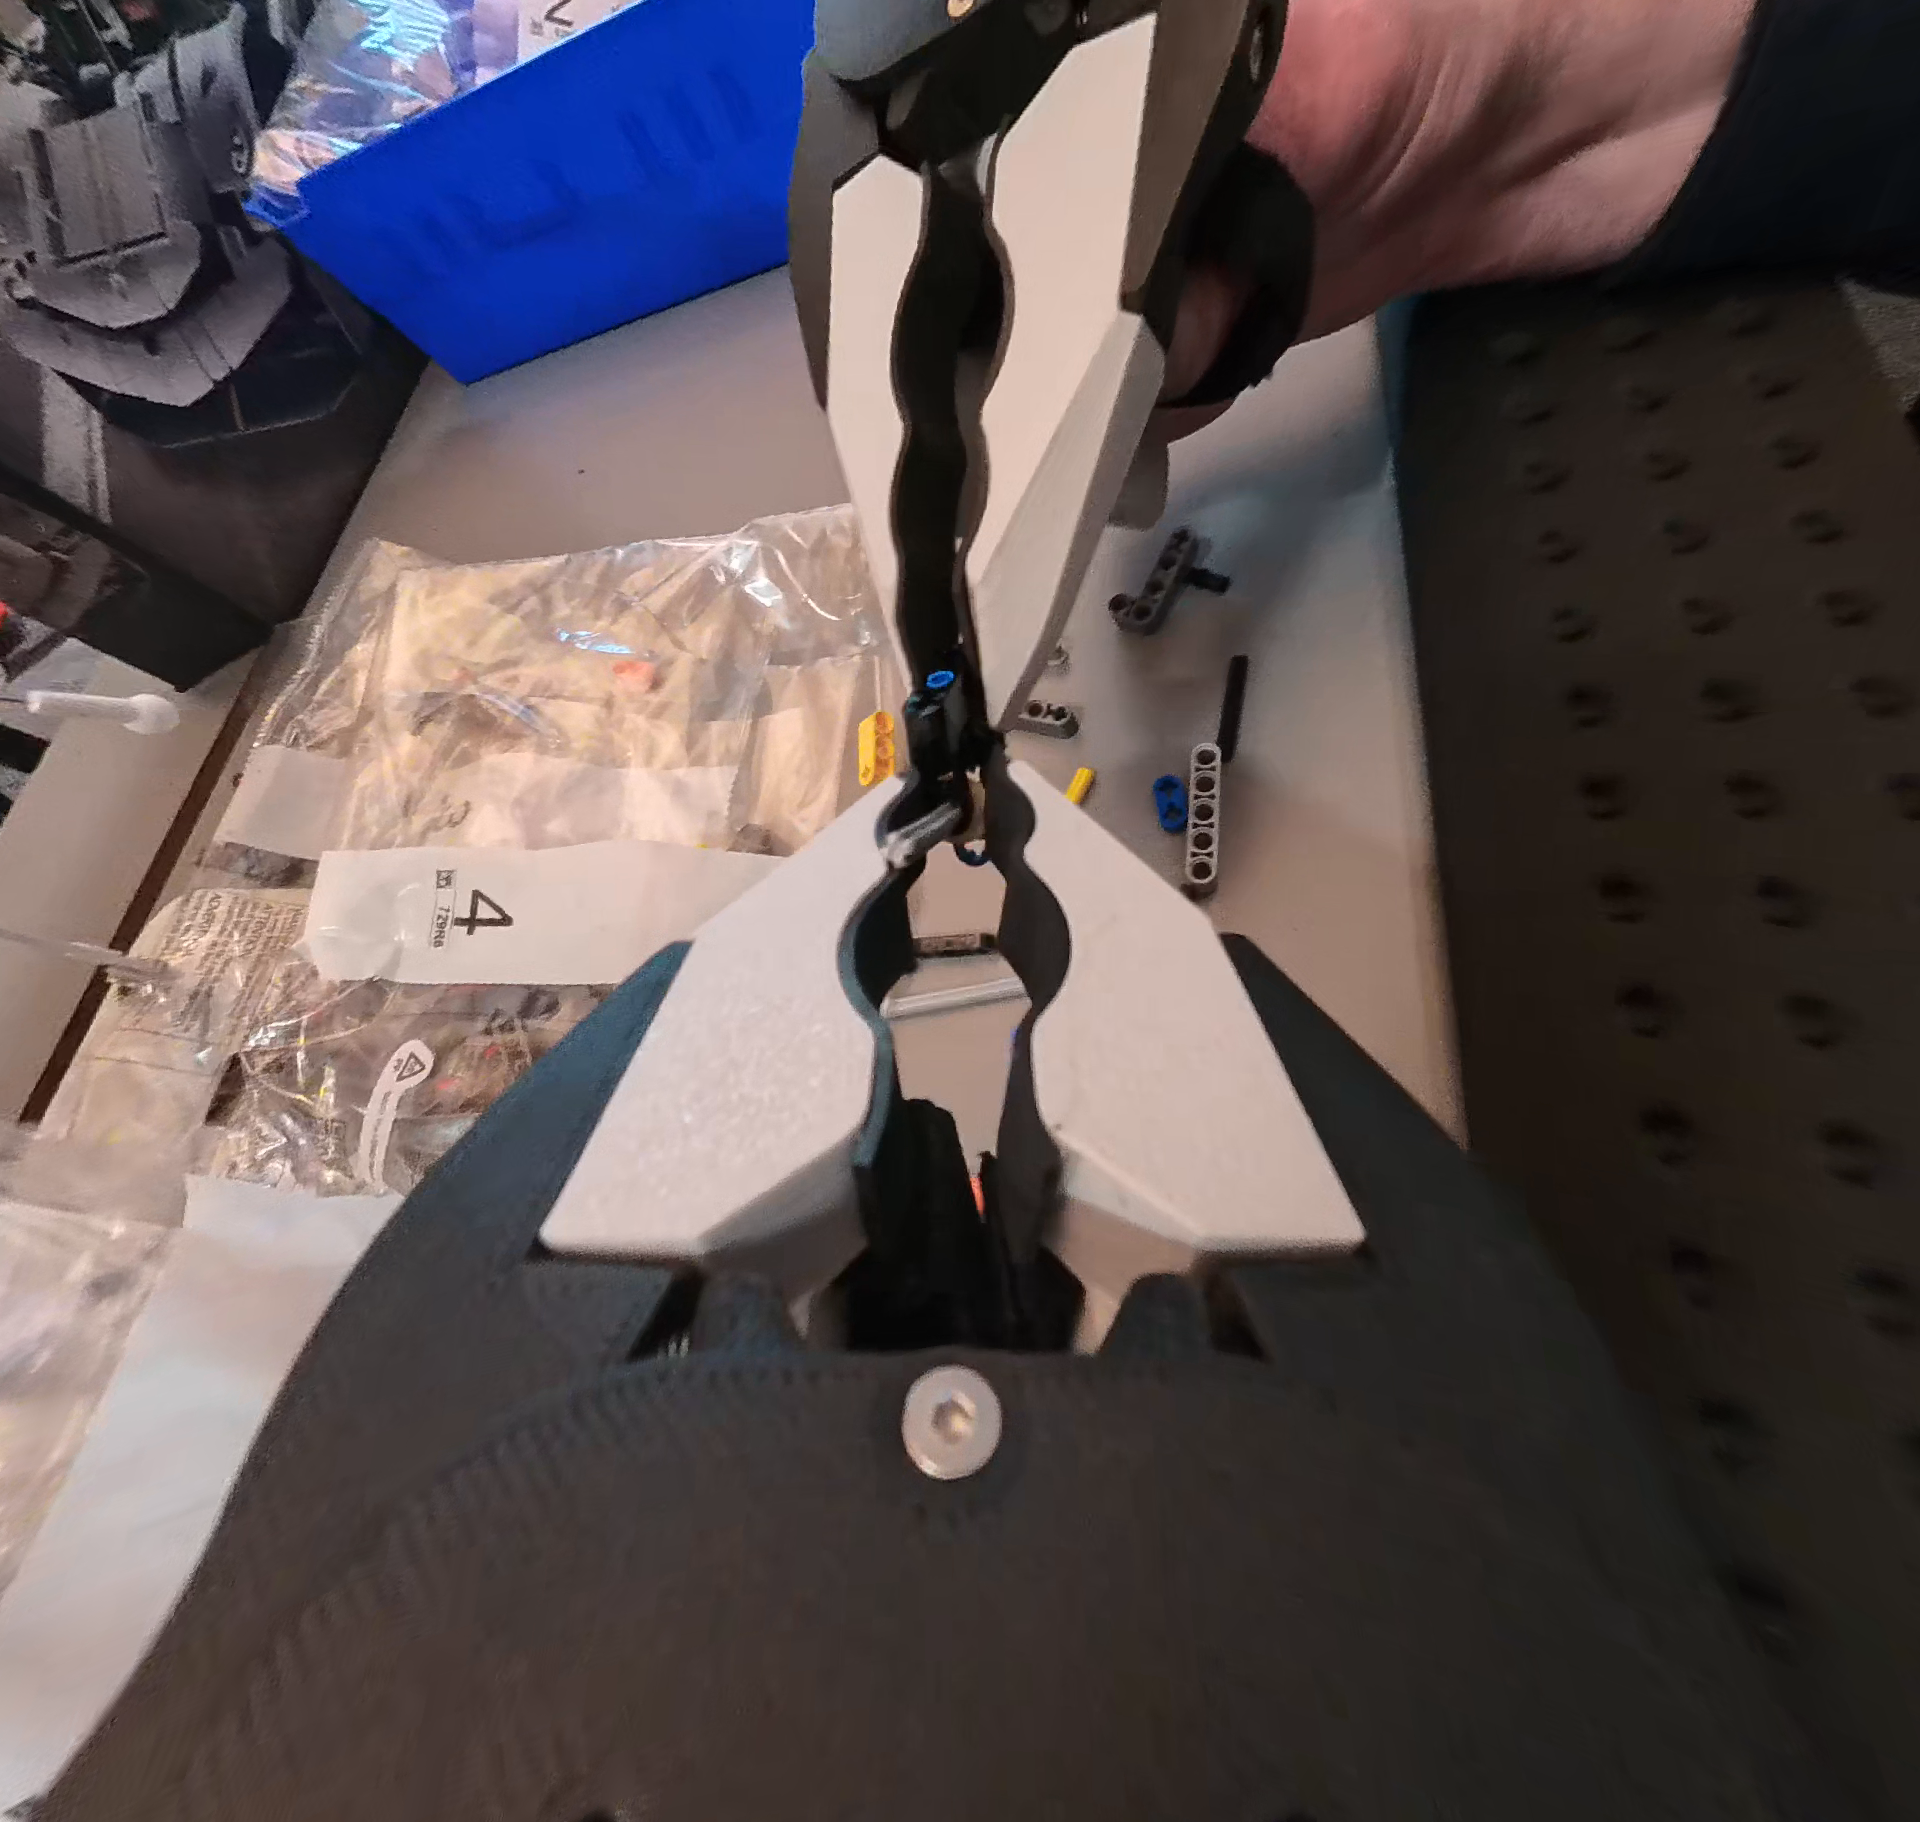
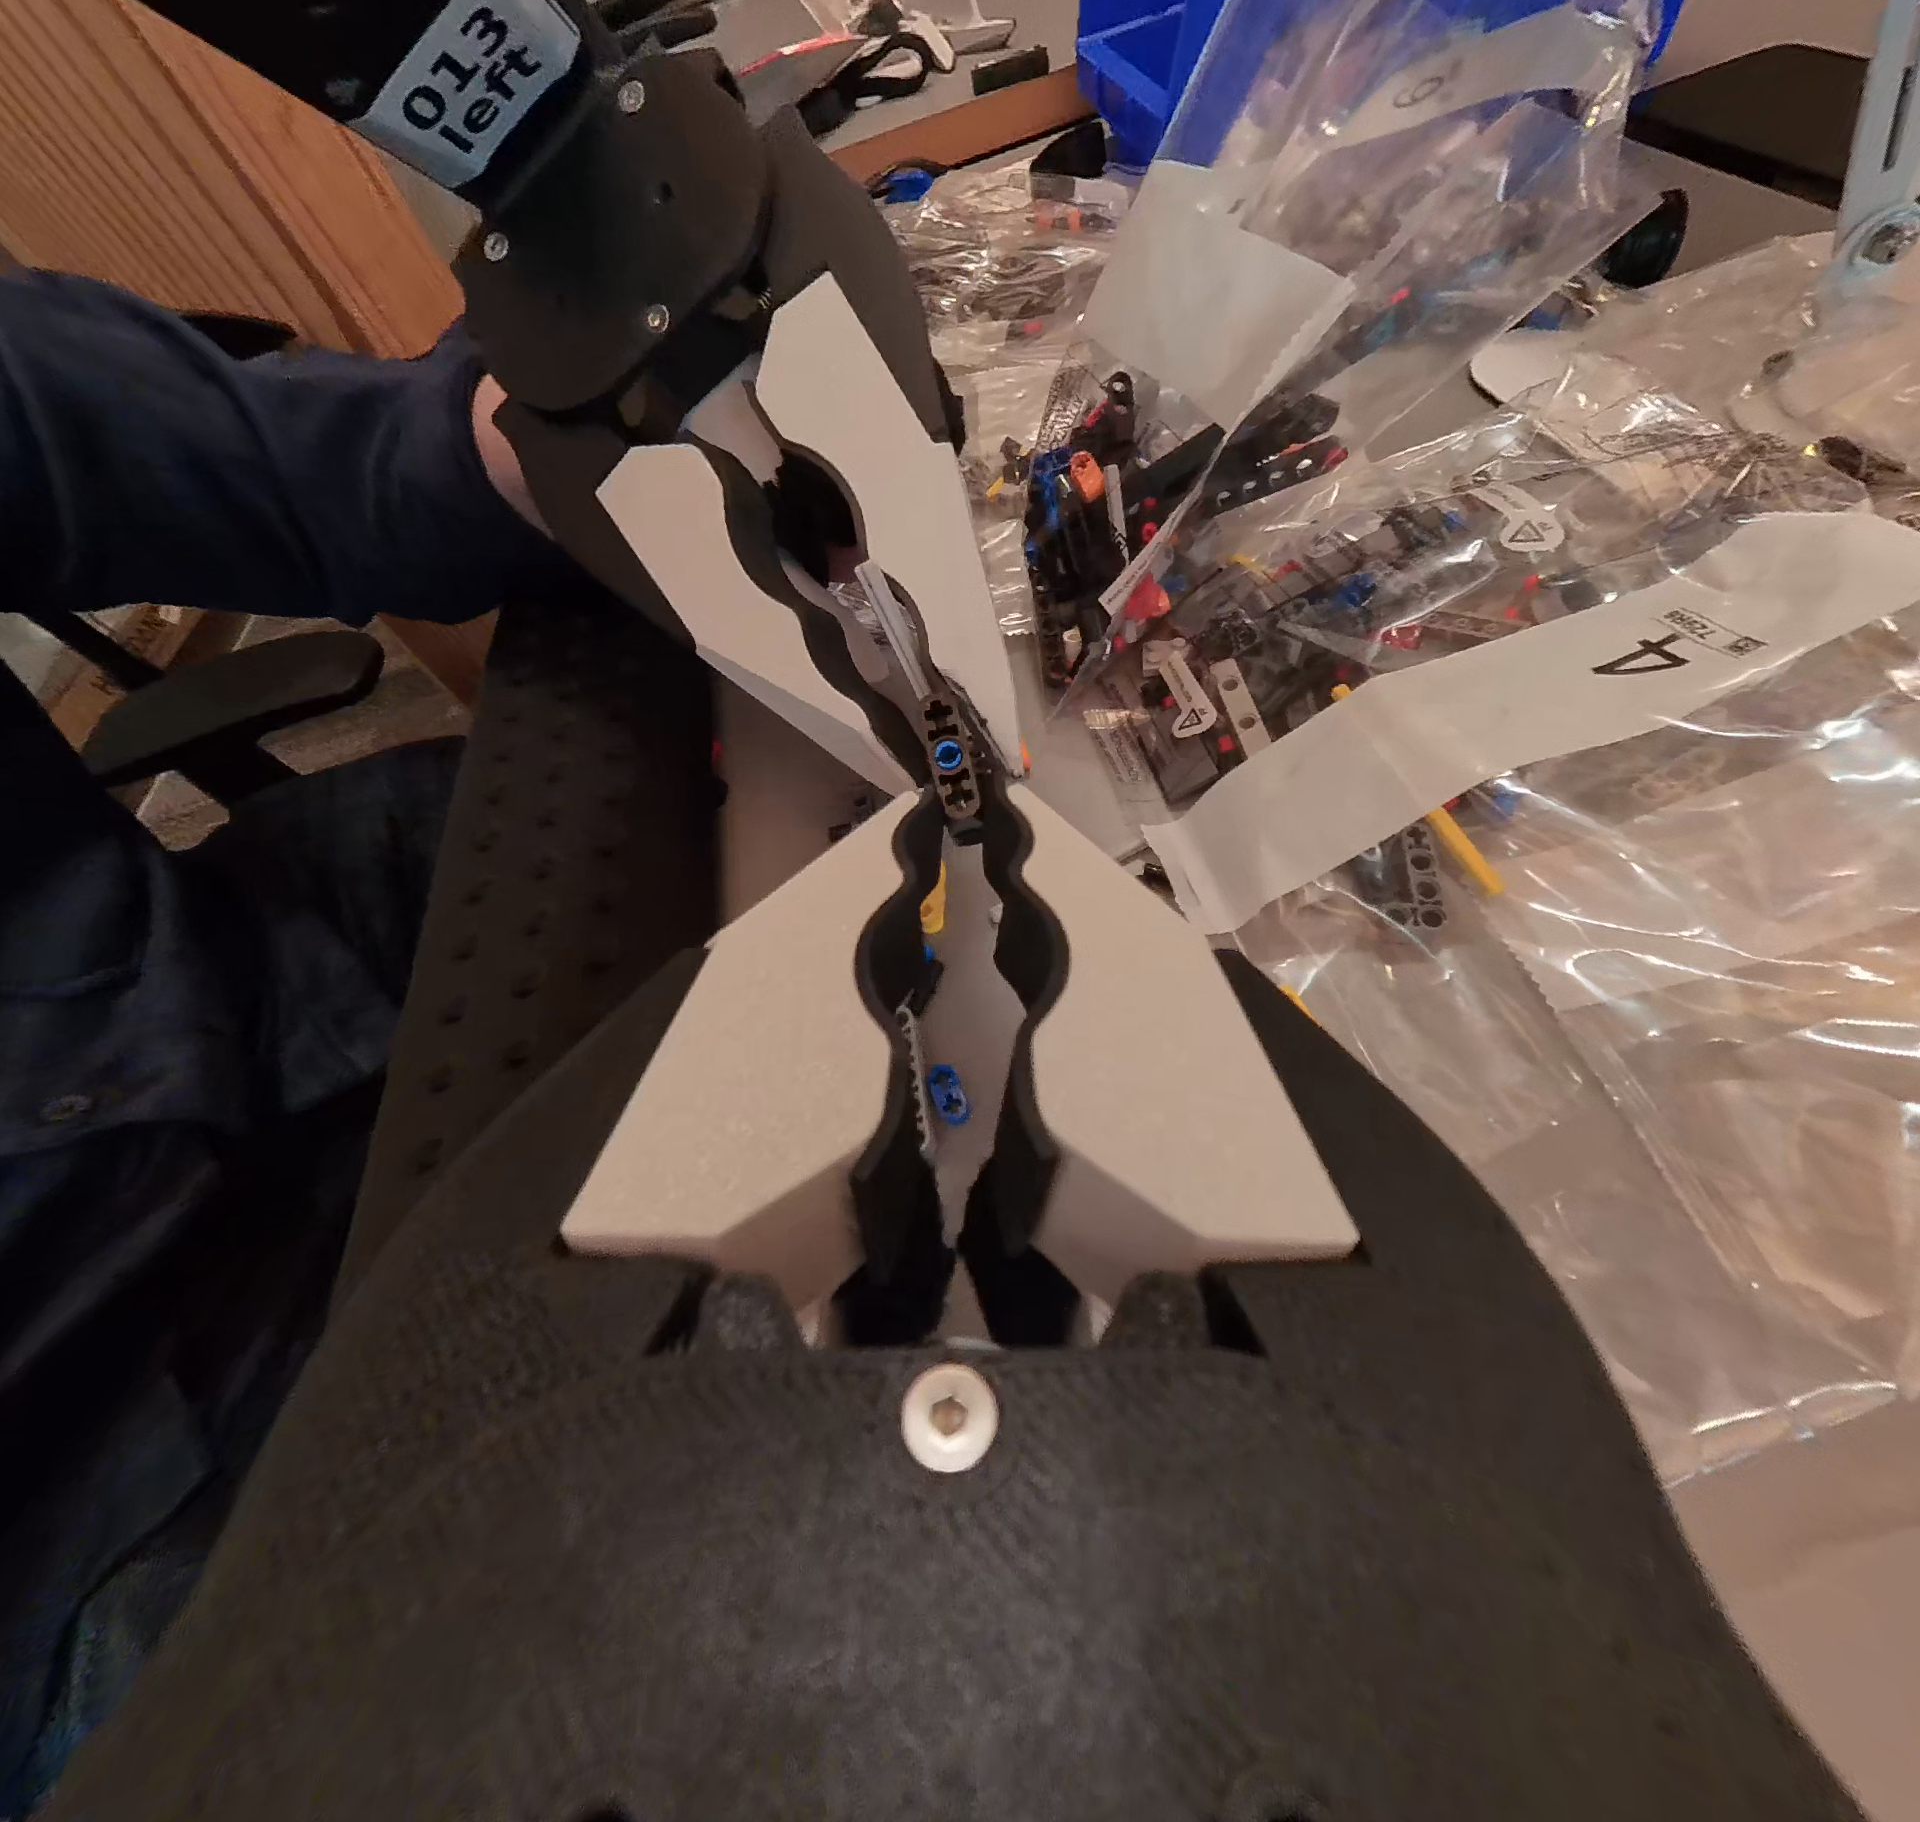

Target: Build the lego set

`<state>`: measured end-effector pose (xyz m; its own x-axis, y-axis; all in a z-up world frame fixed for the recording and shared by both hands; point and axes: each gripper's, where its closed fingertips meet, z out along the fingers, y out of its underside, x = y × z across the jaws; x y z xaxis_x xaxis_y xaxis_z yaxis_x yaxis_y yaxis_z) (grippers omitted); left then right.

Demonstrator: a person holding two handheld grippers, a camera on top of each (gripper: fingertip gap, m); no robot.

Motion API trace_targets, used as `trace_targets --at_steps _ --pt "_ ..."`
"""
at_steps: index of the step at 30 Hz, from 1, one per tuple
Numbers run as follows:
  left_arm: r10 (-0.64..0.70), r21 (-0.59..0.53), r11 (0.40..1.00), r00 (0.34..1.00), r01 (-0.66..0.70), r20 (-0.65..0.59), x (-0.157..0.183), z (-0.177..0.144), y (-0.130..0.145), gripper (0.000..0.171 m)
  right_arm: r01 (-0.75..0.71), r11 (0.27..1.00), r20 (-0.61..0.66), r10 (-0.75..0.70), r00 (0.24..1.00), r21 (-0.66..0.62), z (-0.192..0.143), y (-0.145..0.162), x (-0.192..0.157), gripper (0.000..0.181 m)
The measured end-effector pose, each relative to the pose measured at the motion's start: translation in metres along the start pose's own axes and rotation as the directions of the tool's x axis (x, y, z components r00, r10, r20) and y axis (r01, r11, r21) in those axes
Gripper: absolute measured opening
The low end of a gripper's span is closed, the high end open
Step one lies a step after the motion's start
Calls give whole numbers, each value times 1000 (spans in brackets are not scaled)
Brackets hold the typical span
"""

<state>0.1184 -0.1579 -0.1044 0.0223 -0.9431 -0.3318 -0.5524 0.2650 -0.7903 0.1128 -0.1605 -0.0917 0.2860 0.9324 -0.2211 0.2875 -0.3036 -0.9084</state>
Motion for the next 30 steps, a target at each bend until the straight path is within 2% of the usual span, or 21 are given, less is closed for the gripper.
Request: trace_targets --at_steps 3,7,10,15,17,19,22,24,28,30 --pt "70 -84 994 995 -65 64 -3 6 9 11 -9 999 -37 7 999 -41 4 7 6 4" --pt "112 -129 987 986 -96 123 -9 8 12 11 -46 998 -57 44 997 -31 4 6 11 4" --pt "205 -205 964 964 -168 171 -11 12 19 11 -64 996 -75 59 995 -62 7 13 15 5" --pt "190 -164 973 966 -161 177 -15 10 15 11 -83 996 -71 80 994 -43 6 10 19 5" --pt "116 -75 992 980 -105 159 -16 6 7 12 -127 992 -21 127 992 10 4 4 16 5" --pt "70 -60 996 985 -61 160 -22 3 8 20 -147 989 0 147 989 33 2 1 16 5" --pt "133 -67 990 971 -122 196 -24 2 8 27 -156 987 3 156 988 39 1 0 16 5" --pt "112 -52 993 972 -103 206 -26 -1 5 30 -176 982 2 176 984 67 -4 -3 20 5" --pt "99 4 994 948 -105 303 -40 -15 -6 41 -212 971 16 212 977 108 -11 -7 23 5" --pt "189 -51 982 902 -184 389 -45 -18 -7 58 -209 971 30 207 978 115 -11 -9 21 5"
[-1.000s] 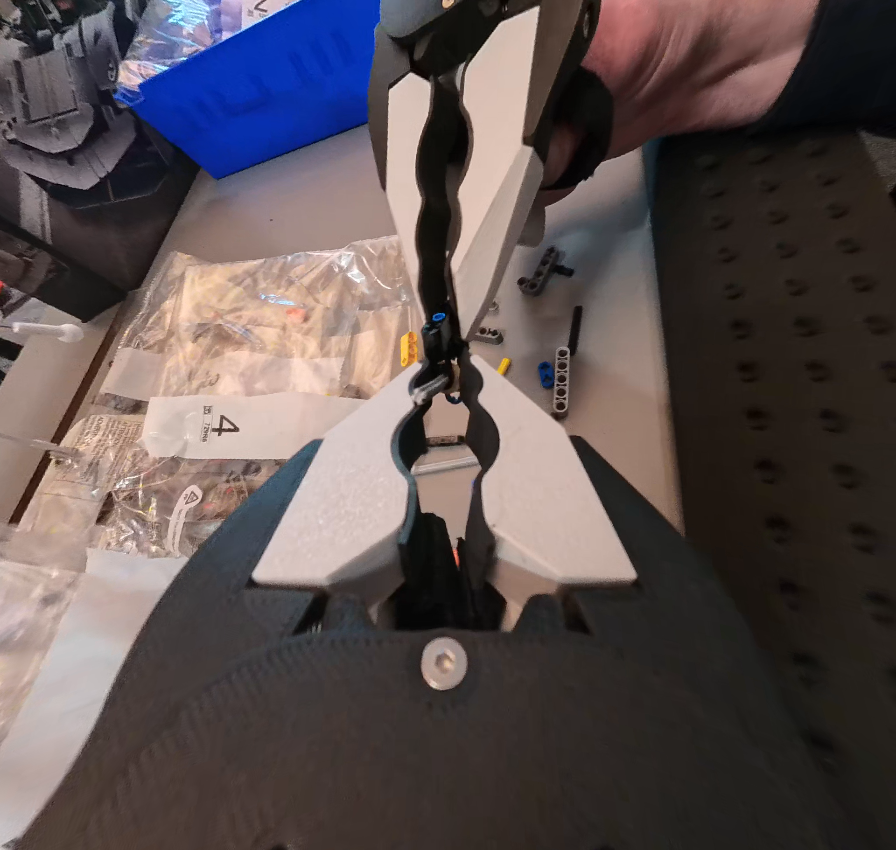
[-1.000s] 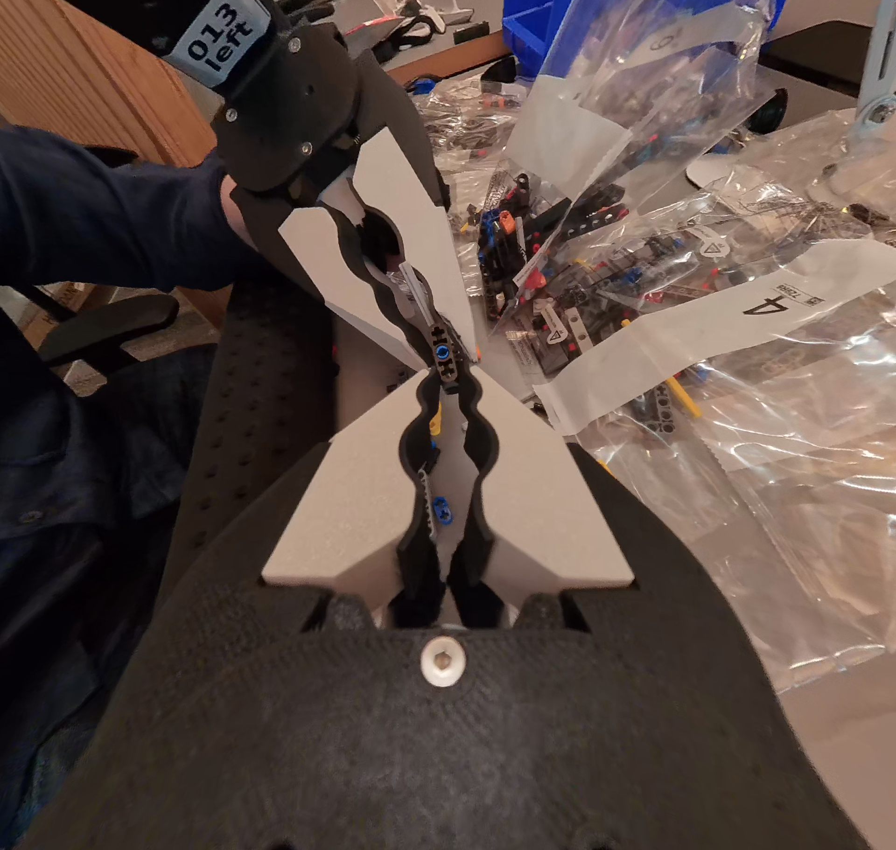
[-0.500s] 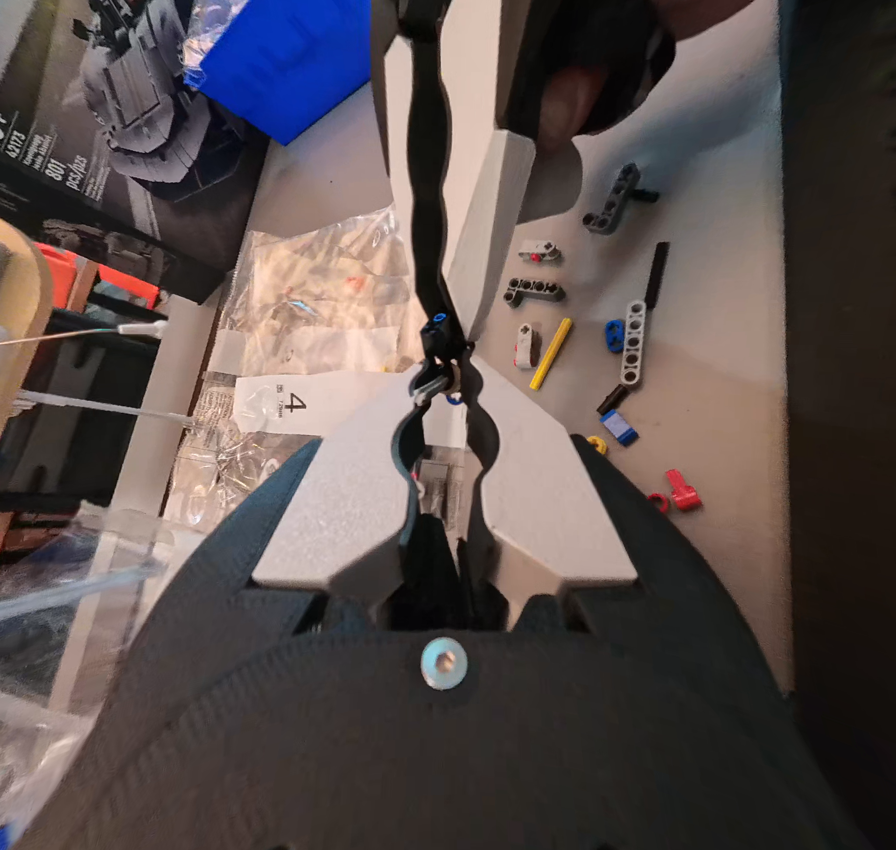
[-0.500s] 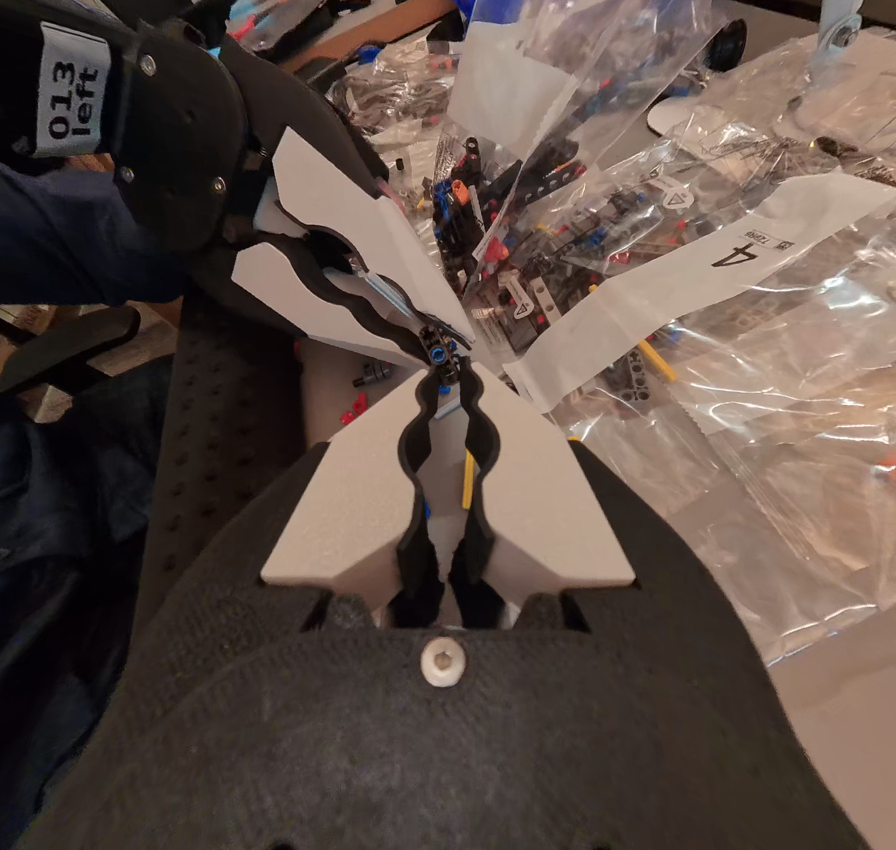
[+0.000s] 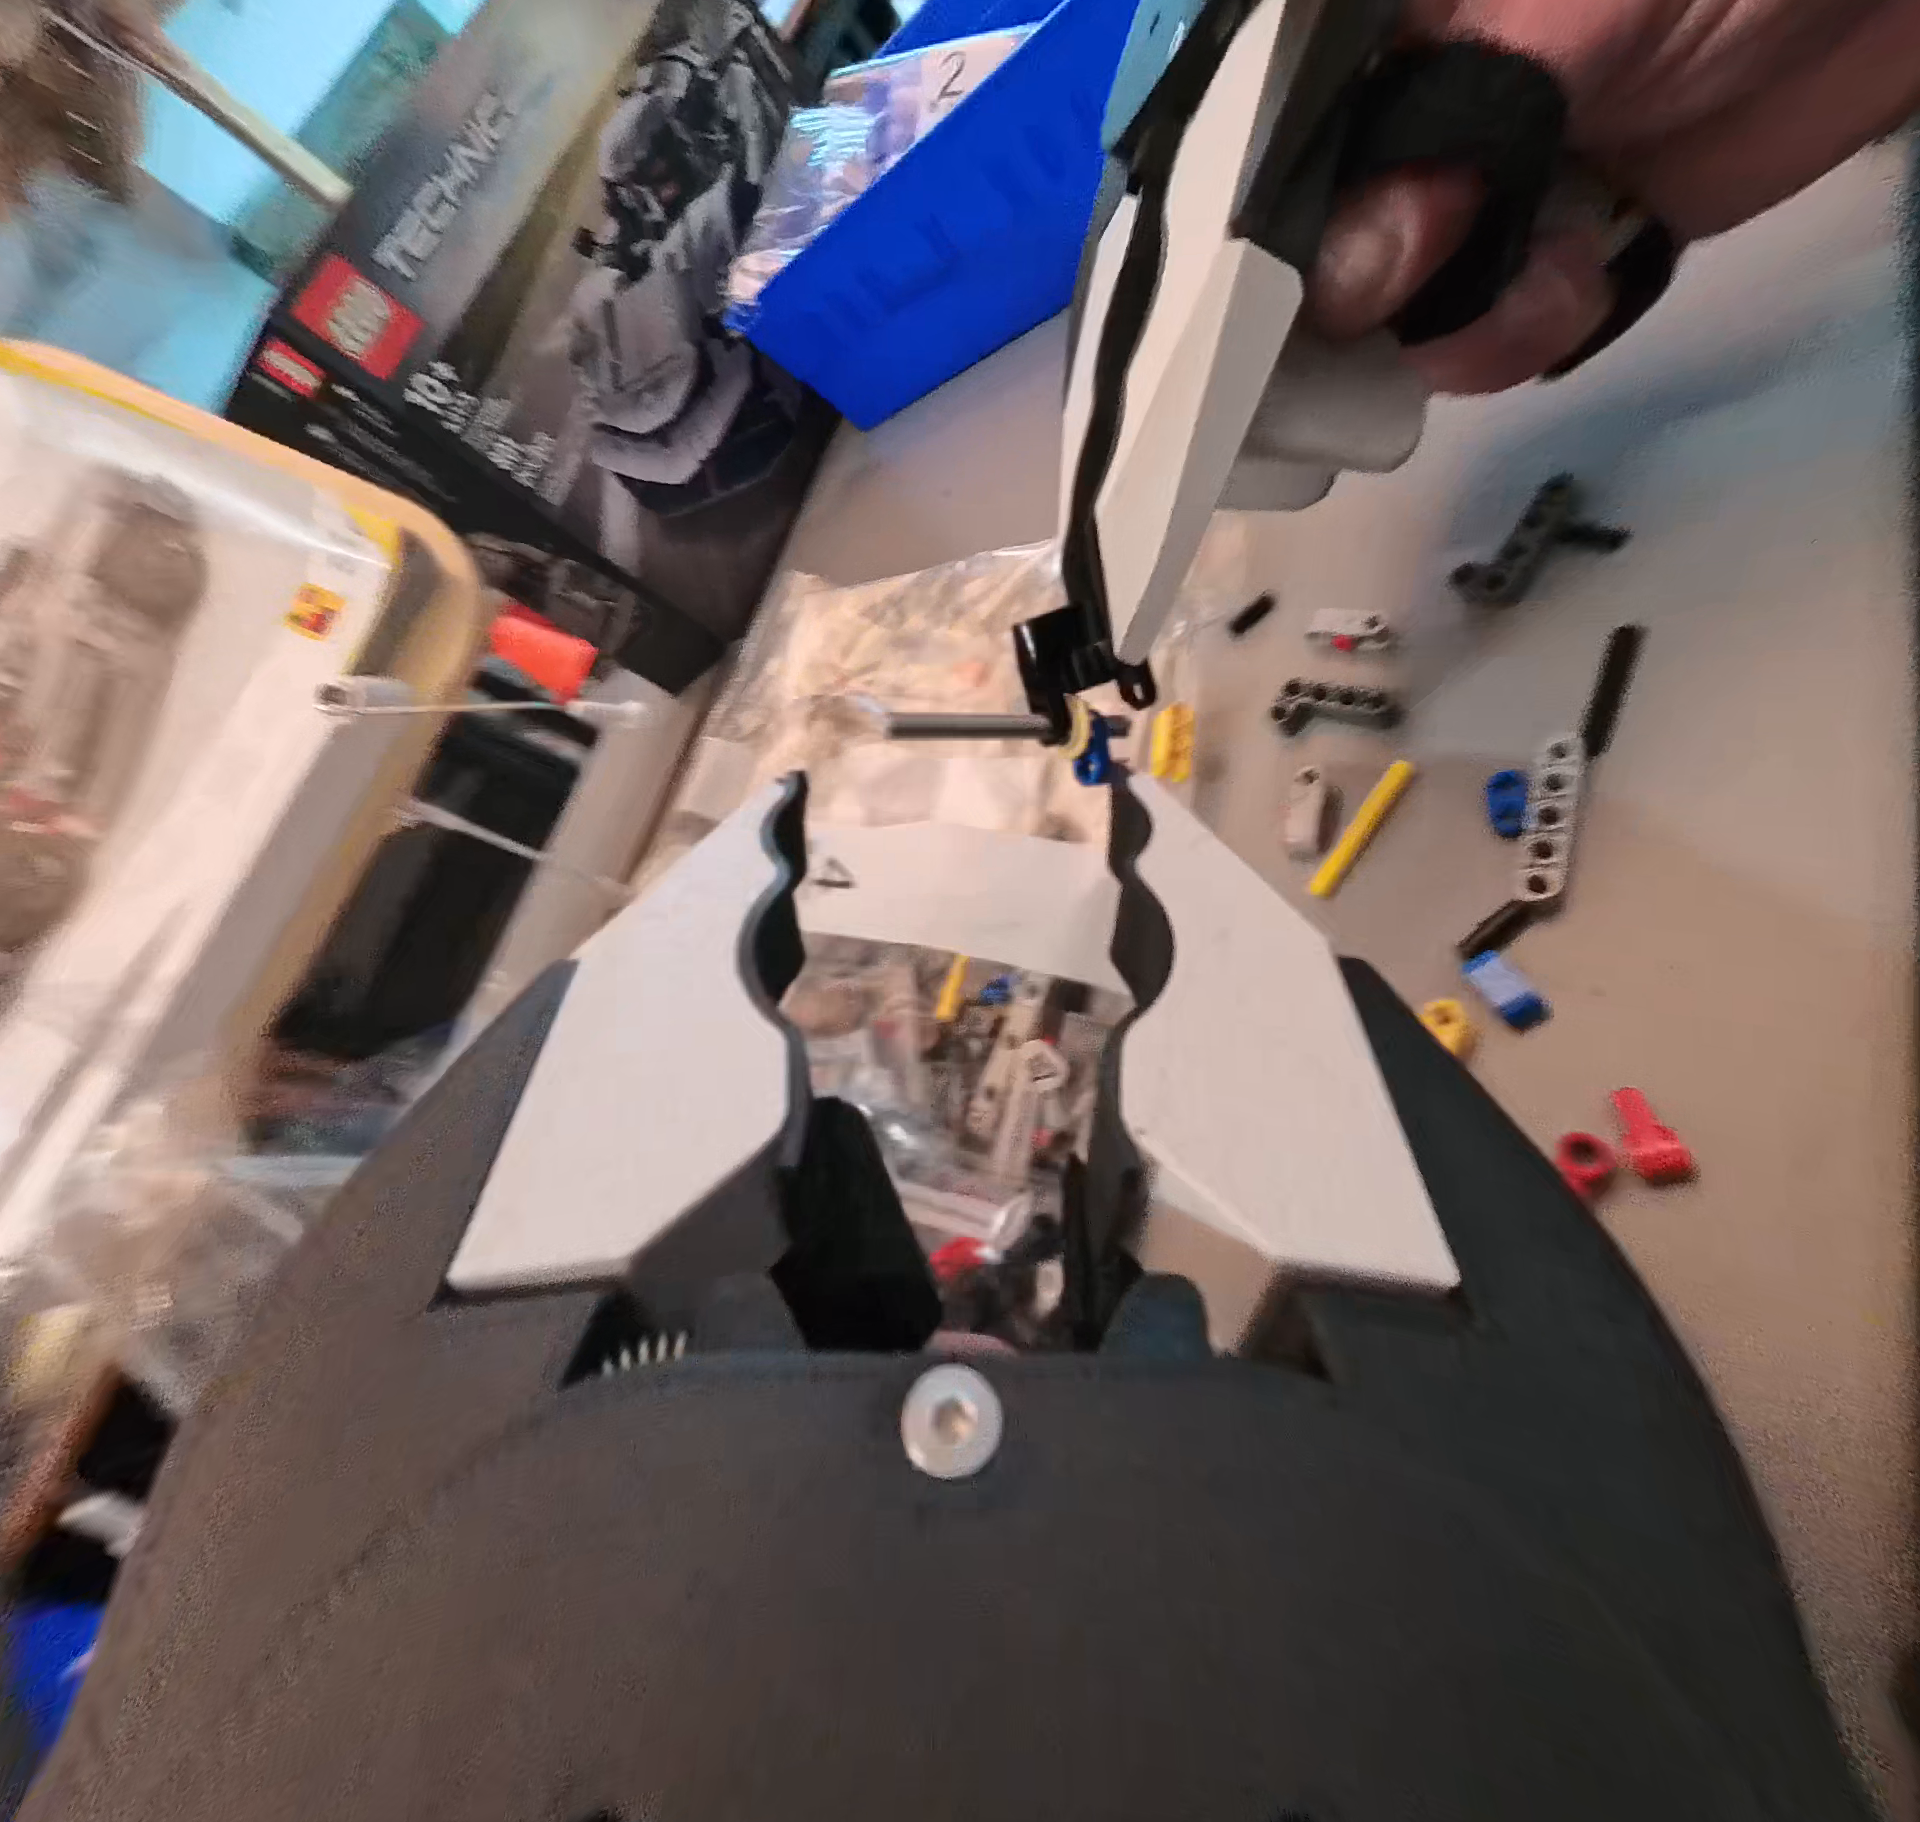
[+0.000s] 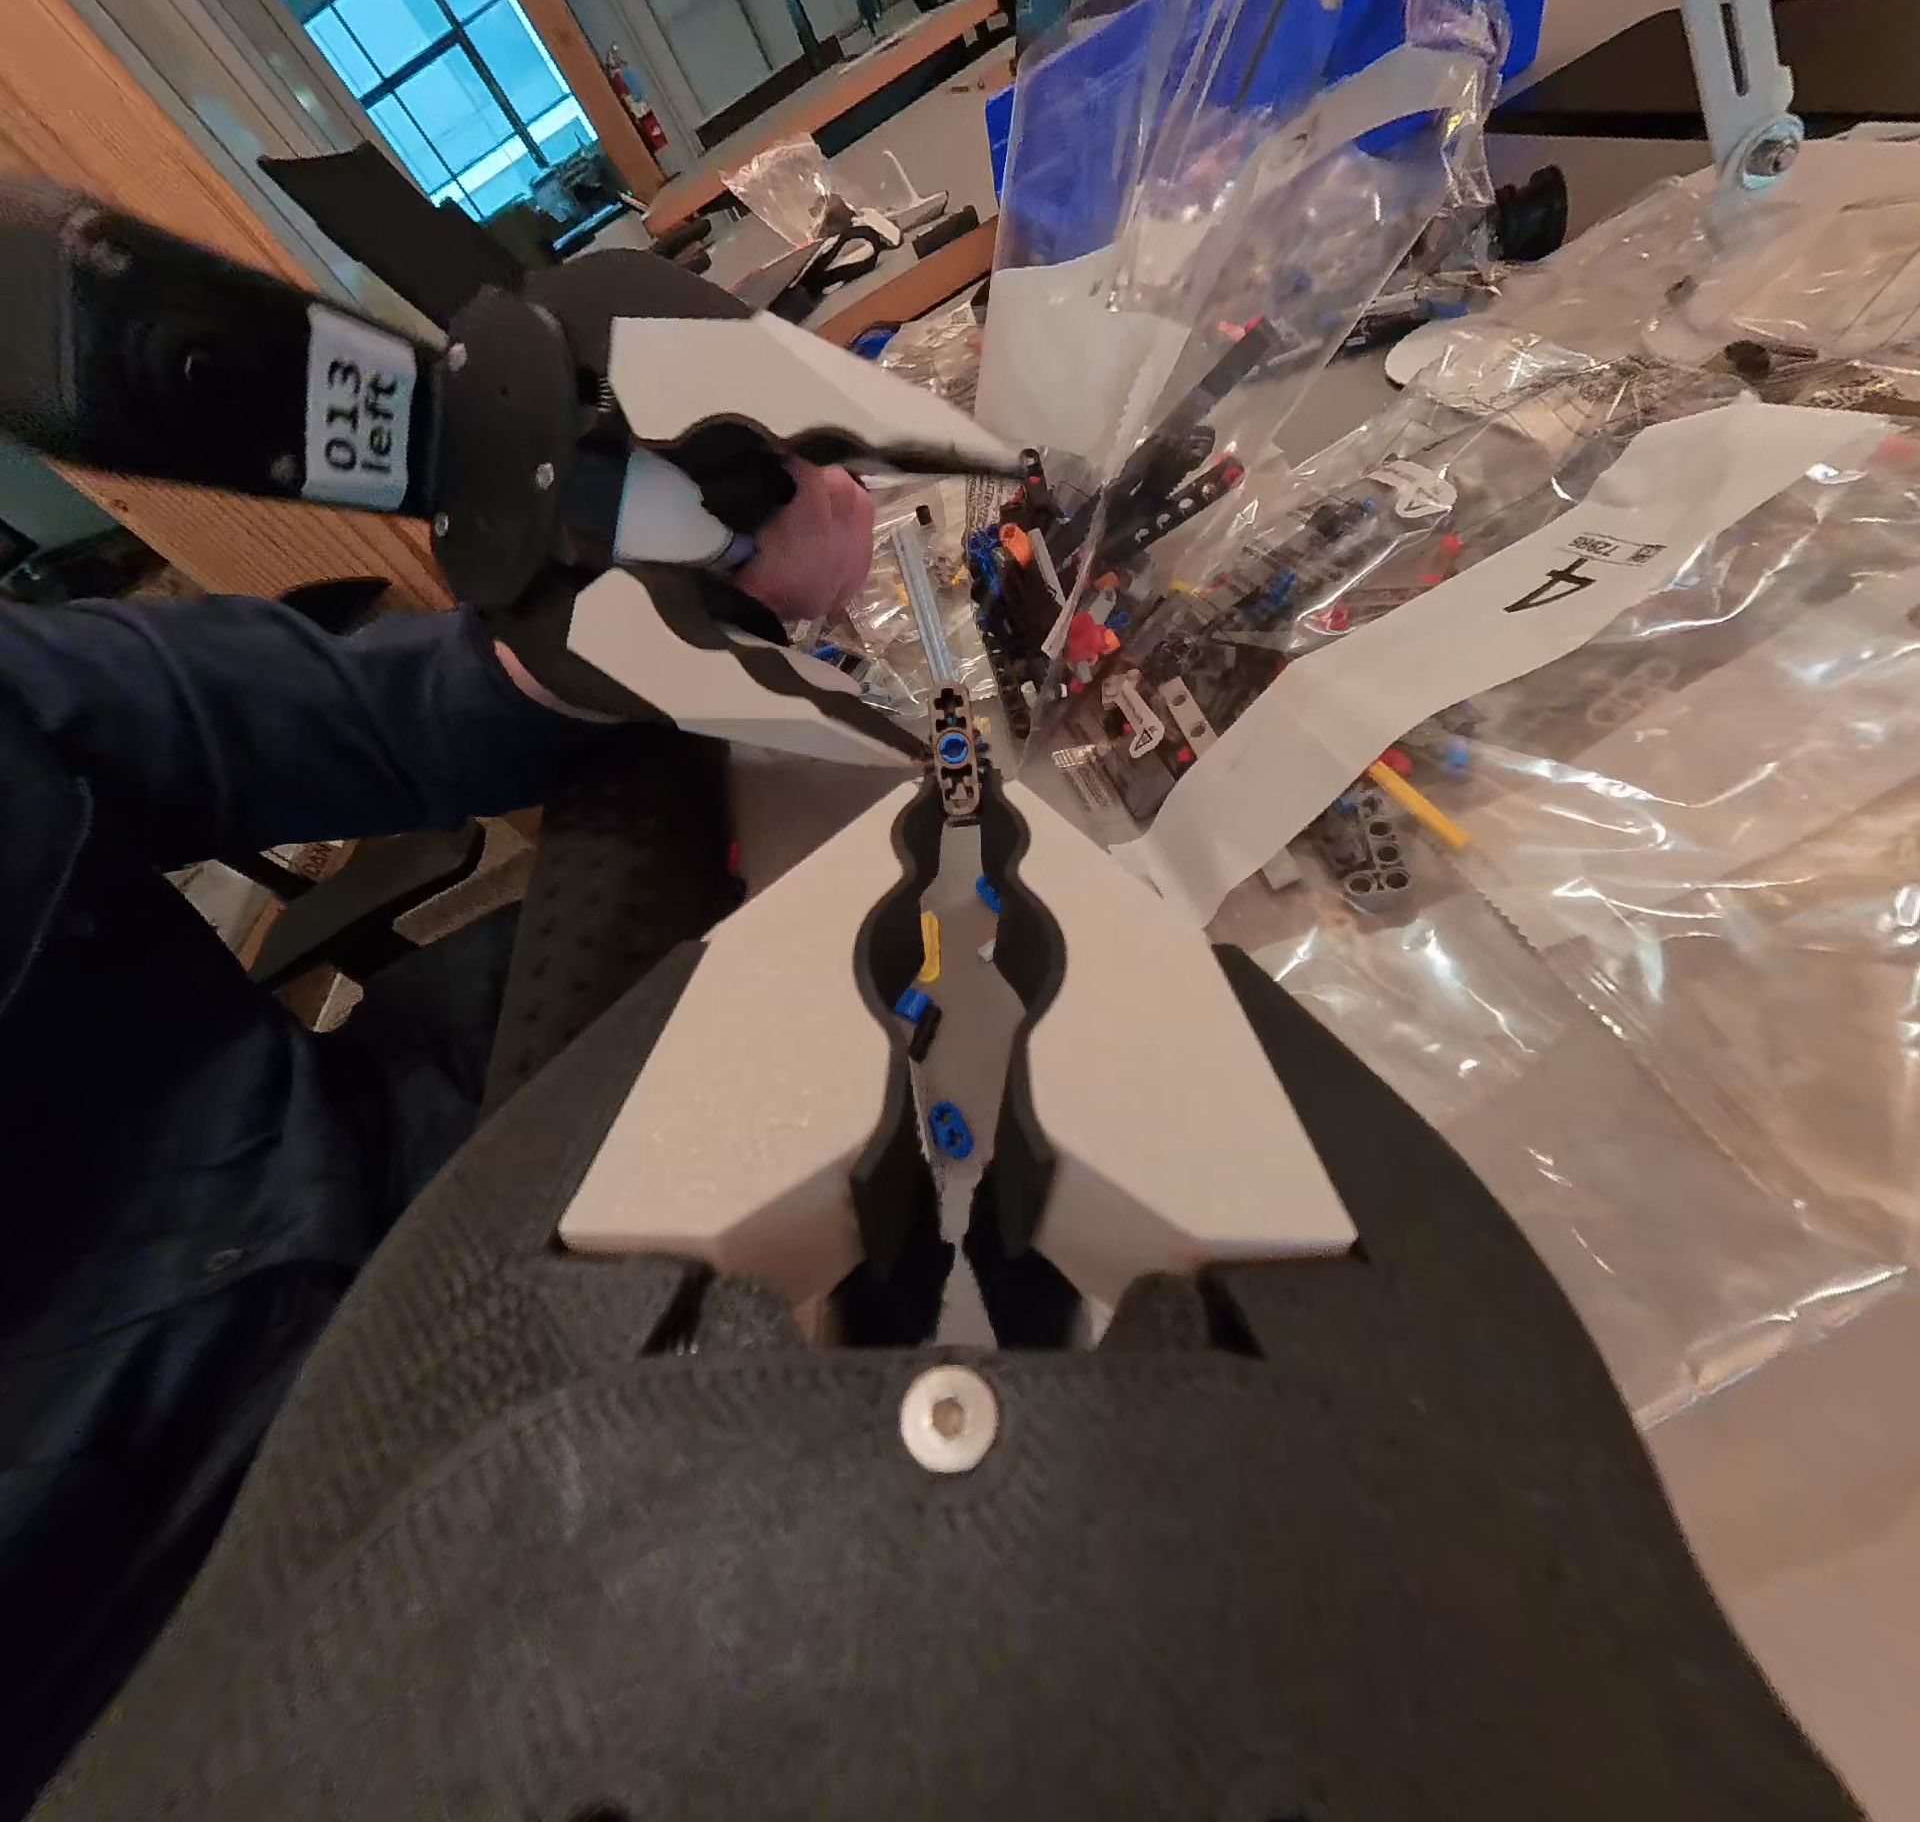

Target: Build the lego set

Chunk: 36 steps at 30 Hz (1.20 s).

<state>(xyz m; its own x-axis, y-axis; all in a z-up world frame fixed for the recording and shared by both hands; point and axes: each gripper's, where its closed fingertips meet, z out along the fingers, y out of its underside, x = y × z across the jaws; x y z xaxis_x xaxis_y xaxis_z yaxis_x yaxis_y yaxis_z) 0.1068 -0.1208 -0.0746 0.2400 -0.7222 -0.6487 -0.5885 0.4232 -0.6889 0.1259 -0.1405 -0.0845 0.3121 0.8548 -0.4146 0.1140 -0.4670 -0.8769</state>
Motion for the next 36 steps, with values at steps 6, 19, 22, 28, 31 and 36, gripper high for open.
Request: trace_targets --at_steps 6,19,22,28,31,36 --pt "219 -93 973 971 -210 99 6 10 0 65 -22 1000 28 22 999 18 1 -2 -3 5" --pt "243 -186 961 944 -204 223 -9 13 3 53 -34 997 58 30 998 71 2 -10 -11 4" --pt "204 -168 971 953 -169 224 -9 13 1 52 1 997 31 -3 1000 73 2 -11 -11 4" --pt "149 -150 982 961 -116 232 -12 14 -1 52 -6 994 24 4 1000 112 0 -17 -10 4" --pt "119 -142 986 967 -87 227 -13 12 -4 52 -27 992 54 20 998 125 -1 -18 -13 4" --pt "163 -132 982 968 -139 193 -12 14 -3 52 -66 993 100 56 993 98 -1 -15 -12 6"
